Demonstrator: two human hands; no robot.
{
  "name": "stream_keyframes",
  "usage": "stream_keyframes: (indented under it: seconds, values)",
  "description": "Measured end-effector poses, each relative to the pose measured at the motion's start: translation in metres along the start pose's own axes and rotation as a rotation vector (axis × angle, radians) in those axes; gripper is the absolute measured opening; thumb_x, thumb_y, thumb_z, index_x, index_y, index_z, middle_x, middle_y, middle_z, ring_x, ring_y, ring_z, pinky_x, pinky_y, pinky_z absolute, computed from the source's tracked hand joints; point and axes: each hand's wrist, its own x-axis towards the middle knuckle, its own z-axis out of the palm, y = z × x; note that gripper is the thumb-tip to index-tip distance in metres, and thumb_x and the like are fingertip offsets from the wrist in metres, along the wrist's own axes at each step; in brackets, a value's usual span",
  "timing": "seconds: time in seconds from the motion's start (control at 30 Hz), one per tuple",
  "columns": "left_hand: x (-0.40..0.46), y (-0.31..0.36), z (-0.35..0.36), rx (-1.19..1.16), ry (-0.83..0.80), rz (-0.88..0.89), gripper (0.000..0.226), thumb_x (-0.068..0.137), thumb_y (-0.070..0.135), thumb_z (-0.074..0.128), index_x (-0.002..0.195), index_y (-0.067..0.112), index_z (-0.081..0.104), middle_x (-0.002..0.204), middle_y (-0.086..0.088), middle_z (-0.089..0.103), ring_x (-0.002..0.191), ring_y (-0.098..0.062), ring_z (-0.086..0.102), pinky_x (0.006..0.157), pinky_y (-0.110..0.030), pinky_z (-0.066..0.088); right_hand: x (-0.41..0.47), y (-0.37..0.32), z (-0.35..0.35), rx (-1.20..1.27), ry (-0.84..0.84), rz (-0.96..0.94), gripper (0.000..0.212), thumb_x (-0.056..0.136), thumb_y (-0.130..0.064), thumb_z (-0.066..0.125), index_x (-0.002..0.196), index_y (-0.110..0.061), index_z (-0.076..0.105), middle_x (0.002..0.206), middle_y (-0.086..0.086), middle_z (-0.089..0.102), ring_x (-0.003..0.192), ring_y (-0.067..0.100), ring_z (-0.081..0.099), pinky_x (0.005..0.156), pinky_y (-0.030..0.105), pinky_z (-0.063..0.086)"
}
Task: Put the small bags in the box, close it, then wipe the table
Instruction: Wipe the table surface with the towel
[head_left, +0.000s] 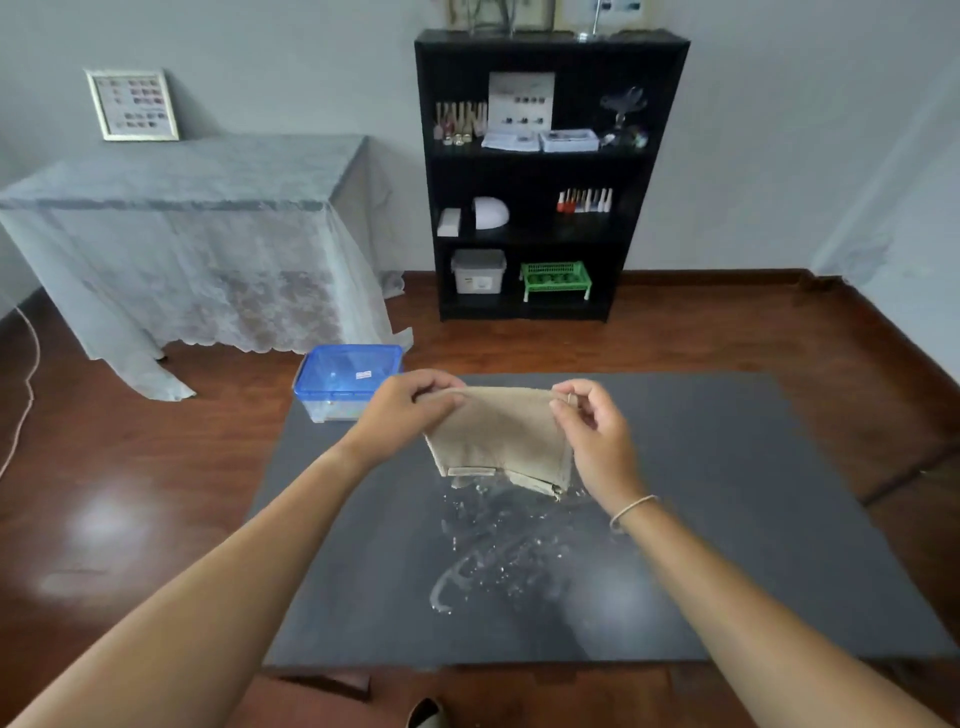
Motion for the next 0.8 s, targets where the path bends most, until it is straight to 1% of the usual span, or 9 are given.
stream_keyframes:
  seconds: [0.1,0.27,0.33,0.4,0.47,0.53,0.6,0.7,0.8]
  values:
    - [0.006,0.021,0.035,-0.073,-0.017,0.018,0.015,0.083,0.02,0.066,0.077,0.034,0.069,0.082,0.017,0.069,0.076,0.006,0.059,0.073,-0.009,0.045,0.003,0.002,-0.042,0.005,0.054,-0.019,0.017,0.089,-0.009,0.057,0.088,-0.026,0.058,0.067,-0.002,0.043,0.059,0.001,0.042,0.059,0.011,0.037]
    - [0.014,0.021,0.095,-0.163,-0.067,-0.074,0.011,0.083,0.023,0.066,0.081,0.033,0.072,0.062,0.02,0.066,0.056,0.007,0.055,0.053,-0.009,0.043,0.013,0.027,-0.096,-0.112,0.117,0.044,0.015,0.088,-0.015,0.058,0.088,-0.03,0.059,0.069,-0.004,0.046,0.06,0.002,0.043,0.054,0.008,0.036]
    - [0.018,0.01,0.114,-0.172,-0.007,-0.141,0.014,0.085,0.018,0.063,0.086,0.03,0.07,0.068,0.017,0.067,0.06,0.003,0.057,0.059,-0.014,0.049,0.022,0.043,-0.107,-0.271,0.145,0.132,0.016,0.088,-0.015,0.057,0.102,-0.022,0.061,0.084,0.001,0.059,0.076,0.013,0.053,0.066,0.016,0.042]
    - [0.016,-0.005,0.124,-0.106,0.047,-0.219,0.015,0.087,0.019,0.061,0.099,0.023,0.068,0.084,0.008,0.065,0.072,-0.004,0.058,0.075,-0.023,0.052,0.025,0.058,-0.113,-0.471,0.155,0.238,0.031,0.089,-0.014,0.054,0.12,-0.014,0.056,0.114,0.009,0.063,0.101,0.025,0.058,0.086,0.031,0.045]
    - [0.01,-0.025,0.125,0.011,0.077,-0.269,0.027,0.087,0.023,0.06,0.113,0.018,0.065,0.095,0.004,0.064,0.083,-0.006,0.058,0.083,-0.018,0.046,0.019,0.07,-0.113,-0.614,0.161,0.279,0.039,0.089,-0.015,0.052,0.128,-0.012,0.051,0.13,0.013,0.055,0.117,0.031,0.052,0.098,0.04,0.041]
    - [0.0,-0.043,0.119,0.095,0.092,-0.3,0.031,0.086,0.023,0.061,0.116,0.017,0.063,0.103,0.0,0.066,0.091,-0.011,0.06,0.082,-0.014,0.04,0.005,0.082,-0.099,-0.701,0.142,0.244,0.041,0.09,-0.016,0.051,0.13,-0.009,0.048,0.132,0.015,0.053,0.122,0.032,0.048,0.101,0.04,0.037]
    - [-0.01,-0.06,0.109,0.201,0.091,-0.303,0.031,0.087,0.023,0.06,0.117,0.016,0.062,0.111,-0.006,0.065,0.099,-0.019,0.06,0.086,-0.019,0.04,-0.01,0.096,-0.077,-0.78,0.076,0.255,0.047,0.091,-0.024,0.049,0.134,-0.006,0.043,0.138,0.016,0.047,0.129,0.032,0.041,0.107,0.04,0.032]
    - [-0.027,-0.087,0.085,0.382,0.107,-0.284,0.035,0.089,0.024,0.057,0.123,0.015,0.057,0.122,-0.01,0.059,0.108,-0.026,0.056,0.099,-0.027,0.037,-0.025,0.117,-0.047,-0.877,-0.021,0.456,0.067,0.093,-0.042,0.042,0.145,-0.006,0.021,0.156,0.018,0.015,0.143,0.034,0.013,0.117,0.046,0.014]
    - [-0.039,-0.113,0.058,0.563,0.135,-0.314,0.041,0.089,0.024,0.056,0.129,0.015,0.052,0.135,-0.014,0.05,0.124,-0.035,0.043,0.109,-0.039,0.03,-0.019,0.135,-0.035,-0.901,0.032,0.624,0.076,0.093,-0.05,0.035,0.147,-0.005,0.005,0.157,0.019,-0.002,0.144,0.038,0.001,0.117,0.049,0.004]
